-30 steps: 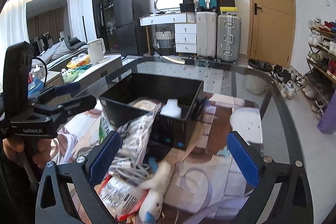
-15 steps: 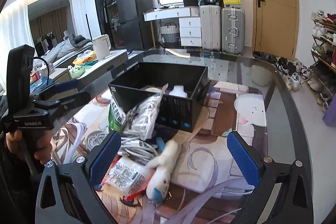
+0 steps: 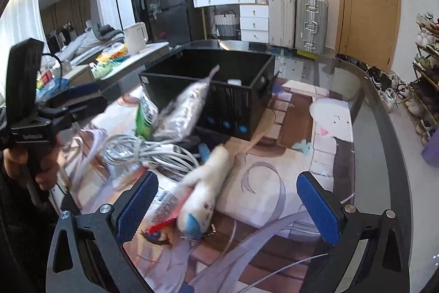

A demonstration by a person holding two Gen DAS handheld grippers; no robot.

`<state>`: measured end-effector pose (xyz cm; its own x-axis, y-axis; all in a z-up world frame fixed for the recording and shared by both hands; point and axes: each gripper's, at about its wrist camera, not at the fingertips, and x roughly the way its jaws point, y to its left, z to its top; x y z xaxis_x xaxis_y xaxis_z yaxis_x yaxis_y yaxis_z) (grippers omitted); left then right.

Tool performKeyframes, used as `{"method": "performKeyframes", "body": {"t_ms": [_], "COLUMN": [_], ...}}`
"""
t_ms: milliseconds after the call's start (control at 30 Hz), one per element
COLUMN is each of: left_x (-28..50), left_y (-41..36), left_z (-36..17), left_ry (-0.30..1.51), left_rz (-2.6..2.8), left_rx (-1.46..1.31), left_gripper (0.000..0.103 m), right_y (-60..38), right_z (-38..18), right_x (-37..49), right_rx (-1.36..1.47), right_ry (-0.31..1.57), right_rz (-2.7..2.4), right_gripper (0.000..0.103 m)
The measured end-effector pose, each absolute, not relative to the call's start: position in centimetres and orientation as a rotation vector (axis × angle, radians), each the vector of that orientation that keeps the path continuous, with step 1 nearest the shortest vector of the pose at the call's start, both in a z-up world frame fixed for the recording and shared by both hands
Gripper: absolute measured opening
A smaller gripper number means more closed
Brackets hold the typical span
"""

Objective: Organize soft objects
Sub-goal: 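Reach the right tool to the white plush toy and grasp it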

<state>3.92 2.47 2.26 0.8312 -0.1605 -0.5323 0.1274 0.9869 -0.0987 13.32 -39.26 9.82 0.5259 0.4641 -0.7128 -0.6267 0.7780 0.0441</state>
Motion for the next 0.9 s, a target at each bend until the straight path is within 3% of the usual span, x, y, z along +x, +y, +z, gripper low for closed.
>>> {"method": "performKeyframes", "body": {"t_ms": [667,900], "left_x": [4.2,4.2], "left_y": [1.6,1.1], "left_z": [0.8,0.8], "left_ry": [0.600,0.597], "left_rz": [-0.158,-0.151], "left_rx": [-0.025,0.010], "left_gripper": [0.103,0.103], "right_y": [-39.0,-38.3], "right_z": [7.1,7.1], "right_x": [15.3,15.0], "right_rx": [-0.267,-0.262], "right_ry": [0.861,0.851], "right_rz": [0.573,0.619], "right_gripper": [0.102,0.081]}}
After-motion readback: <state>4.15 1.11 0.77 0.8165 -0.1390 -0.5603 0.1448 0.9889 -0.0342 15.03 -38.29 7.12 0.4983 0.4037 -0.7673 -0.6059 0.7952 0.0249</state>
